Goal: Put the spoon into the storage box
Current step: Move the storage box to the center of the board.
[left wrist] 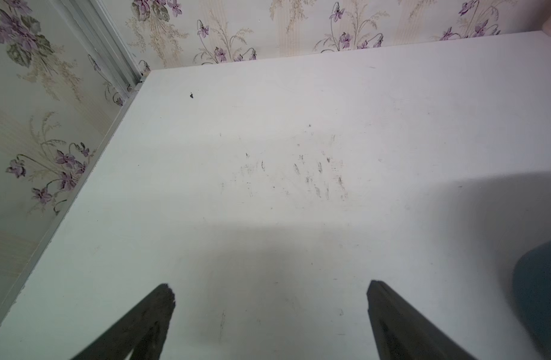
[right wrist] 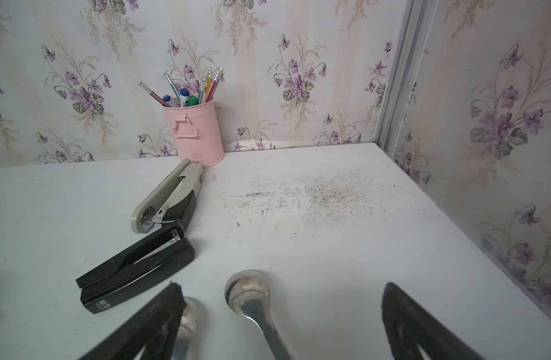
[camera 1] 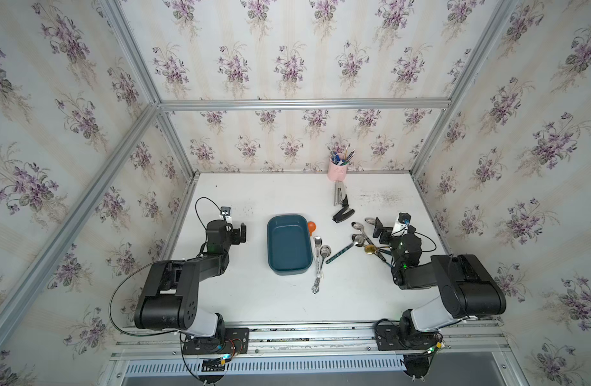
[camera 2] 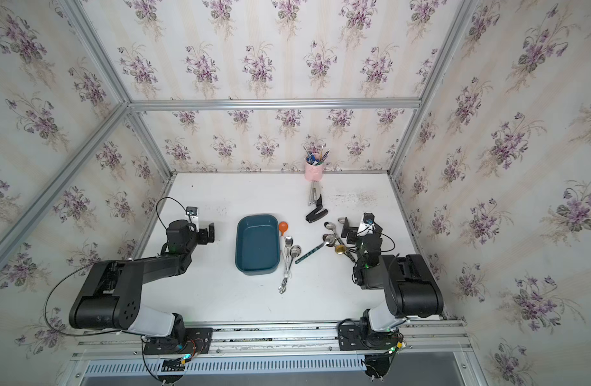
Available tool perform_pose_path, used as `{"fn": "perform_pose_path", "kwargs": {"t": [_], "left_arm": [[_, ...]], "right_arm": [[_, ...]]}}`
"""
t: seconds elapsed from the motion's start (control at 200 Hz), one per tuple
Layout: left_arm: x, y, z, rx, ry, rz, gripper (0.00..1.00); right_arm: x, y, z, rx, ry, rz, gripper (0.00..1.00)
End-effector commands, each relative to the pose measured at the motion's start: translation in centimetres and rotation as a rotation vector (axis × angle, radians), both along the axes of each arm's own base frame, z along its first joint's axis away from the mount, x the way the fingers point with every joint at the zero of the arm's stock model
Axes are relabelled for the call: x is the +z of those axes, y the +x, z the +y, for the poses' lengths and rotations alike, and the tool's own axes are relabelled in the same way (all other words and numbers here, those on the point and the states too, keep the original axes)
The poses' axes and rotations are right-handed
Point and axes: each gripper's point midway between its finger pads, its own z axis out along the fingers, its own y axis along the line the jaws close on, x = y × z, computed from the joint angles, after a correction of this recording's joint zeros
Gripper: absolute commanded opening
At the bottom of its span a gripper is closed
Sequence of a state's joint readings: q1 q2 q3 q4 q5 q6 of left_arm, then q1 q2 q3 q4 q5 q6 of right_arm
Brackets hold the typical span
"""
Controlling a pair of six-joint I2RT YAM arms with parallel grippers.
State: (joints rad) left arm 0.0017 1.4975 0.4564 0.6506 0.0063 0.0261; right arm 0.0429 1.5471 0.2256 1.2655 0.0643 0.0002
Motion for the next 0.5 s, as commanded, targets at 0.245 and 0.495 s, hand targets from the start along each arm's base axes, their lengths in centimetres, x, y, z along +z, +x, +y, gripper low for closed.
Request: {"fn": "perform_pose_path", "kwargs": {"t": [0.245,0.495], "left_arm": [[0.84,0.4,0.04,-0.005,0.006,-0.033,1.0],[0.76,0.47,0.07,-0.004,0.008,-0.03,1.0]], "right_arm": [[0.53,0.0,0.22,0.013,0.01,-0.021,1.0],[0.54,0.05,0.26,0.014,0.012,-0.022,1.0]]}}
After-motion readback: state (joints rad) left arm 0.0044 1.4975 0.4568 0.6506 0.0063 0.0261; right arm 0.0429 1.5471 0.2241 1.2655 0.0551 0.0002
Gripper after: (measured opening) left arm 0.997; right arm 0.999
